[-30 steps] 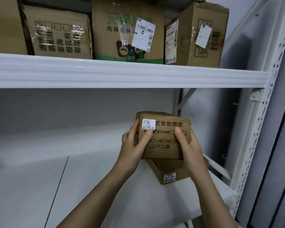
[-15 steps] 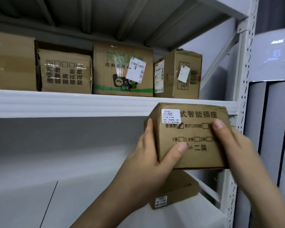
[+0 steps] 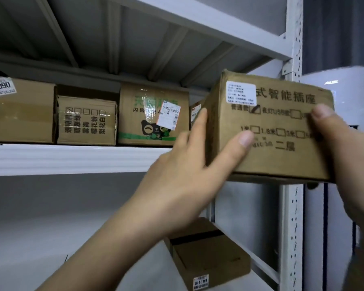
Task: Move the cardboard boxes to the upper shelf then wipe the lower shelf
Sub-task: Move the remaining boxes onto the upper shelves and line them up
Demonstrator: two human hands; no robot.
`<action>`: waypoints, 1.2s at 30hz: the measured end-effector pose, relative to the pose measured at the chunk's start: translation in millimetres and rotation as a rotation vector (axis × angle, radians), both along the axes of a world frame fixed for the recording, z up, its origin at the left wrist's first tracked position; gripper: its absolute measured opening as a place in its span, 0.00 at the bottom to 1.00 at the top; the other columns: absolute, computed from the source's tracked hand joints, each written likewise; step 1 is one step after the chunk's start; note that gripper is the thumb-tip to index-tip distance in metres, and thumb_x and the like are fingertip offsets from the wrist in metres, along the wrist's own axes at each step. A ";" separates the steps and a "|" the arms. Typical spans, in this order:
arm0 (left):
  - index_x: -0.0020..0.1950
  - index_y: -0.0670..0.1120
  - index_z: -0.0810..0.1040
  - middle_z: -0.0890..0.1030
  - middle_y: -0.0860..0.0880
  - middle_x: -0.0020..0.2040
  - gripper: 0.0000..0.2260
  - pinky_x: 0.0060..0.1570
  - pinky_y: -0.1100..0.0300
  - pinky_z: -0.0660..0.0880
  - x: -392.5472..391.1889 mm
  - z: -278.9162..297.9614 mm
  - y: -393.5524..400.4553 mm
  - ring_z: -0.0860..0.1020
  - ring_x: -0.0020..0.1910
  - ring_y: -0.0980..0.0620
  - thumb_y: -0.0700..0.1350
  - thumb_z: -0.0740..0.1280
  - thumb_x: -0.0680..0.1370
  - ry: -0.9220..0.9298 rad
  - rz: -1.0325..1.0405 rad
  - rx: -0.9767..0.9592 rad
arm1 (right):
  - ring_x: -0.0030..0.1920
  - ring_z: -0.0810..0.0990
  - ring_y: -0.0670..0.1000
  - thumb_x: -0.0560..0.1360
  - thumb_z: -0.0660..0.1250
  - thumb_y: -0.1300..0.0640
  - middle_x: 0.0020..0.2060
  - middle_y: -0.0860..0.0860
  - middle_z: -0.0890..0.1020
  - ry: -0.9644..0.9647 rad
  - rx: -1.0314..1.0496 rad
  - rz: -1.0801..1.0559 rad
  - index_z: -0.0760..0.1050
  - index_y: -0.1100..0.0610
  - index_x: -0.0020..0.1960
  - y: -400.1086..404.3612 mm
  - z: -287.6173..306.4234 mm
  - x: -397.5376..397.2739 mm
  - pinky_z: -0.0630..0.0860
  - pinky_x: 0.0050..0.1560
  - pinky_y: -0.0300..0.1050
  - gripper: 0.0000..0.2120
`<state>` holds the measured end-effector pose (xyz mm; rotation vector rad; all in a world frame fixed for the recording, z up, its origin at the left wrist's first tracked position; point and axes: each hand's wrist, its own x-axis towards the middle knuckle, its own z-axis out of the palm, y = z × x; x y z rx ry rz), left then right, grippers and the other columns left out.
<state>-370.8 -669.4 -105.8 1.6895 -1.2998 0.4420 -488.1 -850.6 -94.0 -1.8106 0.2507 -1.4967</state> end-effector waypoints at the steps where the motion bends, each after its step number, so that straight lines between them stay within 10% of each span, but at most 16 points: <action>1: 0.72 0.69 0.51 0.65 0.63 0.71 0.38 0.63 0.47 0.70 3.9 7.2 -1.5 0.68 0.68 0.56 0.79 0.46 0.63 0.001 -0.010 -0.025 | 0.34 0.83 0.48 0.60 0.58 0.26 0.34 0.42 0.84 -0.007 -0.034 0.001 0.79 0.31 0.37 4.1 5.6 2.6 0.78 0.29 0.50 0.17; 5: 0.72 0.68 0.54 0.66 0.62 0.71 0.39 0.66 0.46 0.68 29.6 32.8 -7.0 0.68 0.69 0.54 0.79 0.47 0.63 0.027 -0.003 -0.068 | 0.36 0.82 0.50 0.60 0.57 0.24 0.37 0.46 0.84 0.012 -0.078 0.000 0.81 0.46 0.43 11.1 32.3 28.4 0.73 0.24 0.42 0.30; 10: 0.76 0.60 0.52 0.61 0.59 0.75 0.43 0.73 0.48 0.57 79.9 54.2 -18.3 0.59 0.74 0.57 0.77 0.51 0.65 0.038 -0.023 -0.133 | 0.52 0.81 0.50 0.64 0.55 0.25 0.49 0.45 0.83 0.013 -0.105 0.065 0.78 0.45 0.51 7.5 53.2 87.0 0.76 0.58 0.53 0.31; 15: 0.77 0.59 0.42 0.56 0.53 0.77 0.44 0.74 0.48 0.55 128.3 56.3 -25.8 0.58 0.75 0.52 0.74 0.52 0.66 0.050 0.087 -0.120 | 0.62 0.76 0.54 0.69 0.52 0.26 0.60 0.47 0.79 0.079 -0.109 0.096 0.74 0.46 0.61 -0.6 56.6 150.4 0.70 0.66 0.56 0.32; 22: 0.70 0.64 0.26 0.45 0.48 0.78 0.37 0.69 0.49 0.60 165.7 55.8 -38.9 0.60 0.74 0.41 0.67 0.53 0.76 -0.093 0.314 0.093 | 0.60 0.74 0.57 0.77 0.50 0.32 0.58 0.52 0.79 0.062 -0.081 -0.014 0.73 0.50 0.62 -25.5 33.2 205.1 0.69 0.59 0.51 0.28; 36: 0.74 0.57 0.44 0.62 0.43 0.73 0.30 0.65 0.47 0.69 206.5 75.0 -77.9 0.71 0.63 0.40 0.54 0.59 0.79 0.043 0.243 0.191 | 0.60 0.75 0.63 0.80 0.52 0.41 0.60 0.58 0.78 0.218 -0.179 -0.254 0.63 0.54 0.71 -59.5 26.4 228.3 0.69 0.56 0.52 0.24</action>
